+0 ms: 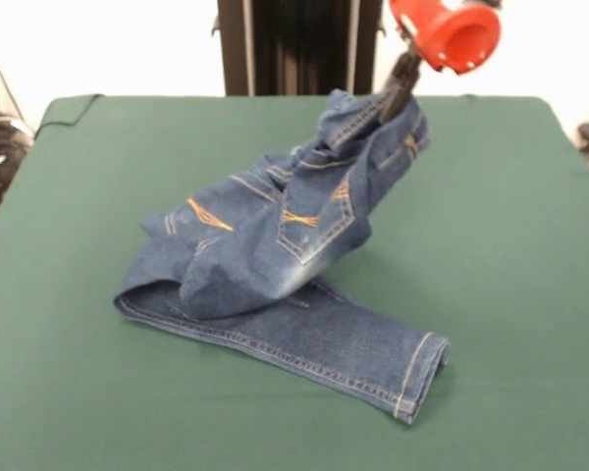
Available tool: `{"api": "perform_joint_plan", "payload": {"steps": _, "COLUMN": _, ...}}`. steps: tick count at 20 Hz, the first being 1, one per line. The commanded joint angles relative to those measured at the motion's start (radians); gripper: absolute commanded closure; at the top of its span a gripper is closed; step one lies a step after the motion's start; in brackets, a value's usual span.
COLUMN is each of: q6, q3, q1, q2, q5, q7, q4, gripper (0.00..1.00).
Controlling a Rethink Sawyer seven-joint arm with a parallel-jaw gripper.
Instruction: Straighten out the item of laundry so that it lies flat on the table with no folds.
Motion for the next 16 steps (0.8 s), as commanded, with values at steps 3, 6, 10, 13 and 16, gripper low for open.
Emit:
{"api": "perform_joint_plan", "payload": {"steps": 3, "q6": 0.306, "q3": -0.080, "q1": 0.095, "q2": 0.213, "q5": 0.152, "q7": 0.589, "q4": -0.307, "gripper": 1.00}}
{"api": "perform_joint_plan", "payload": {"steps": 6, "q6": 0.369, "q3": -0.111, "q1": 0.105, "q2": 0.261, "q5": 0.184, "q7": 0.672, "q4": -0.377, "gripper": 1.00}}
{"api": "perform_joint_plan", "payload": {"steps": 10, "q6": 0.434, "q3": -0.145, "q1": 0.114, "q2": 0.309, "q5": 0.227, "q7": 0.772, "q4": -0.461, "gripper": 1.00}}
{"api": "perform_joint_plan", "payload": {"steps": 13, "q6": 0.471, "q3": -0.164, "q1": 0.115, "q2": 0.332, "q5": 0.257, "q7": 0.830, "q4": -0.510, "gripper": 1.00}}
{"api": "perform_joint_plan", "payload": {"steps": 16, "q6": 0.512, "q3": -0.185, "q1": 0.109, "q2": 0.361, "q5": 0.291, "q7": 0.891, "q4": -0.580, "gripper": 1.00}}
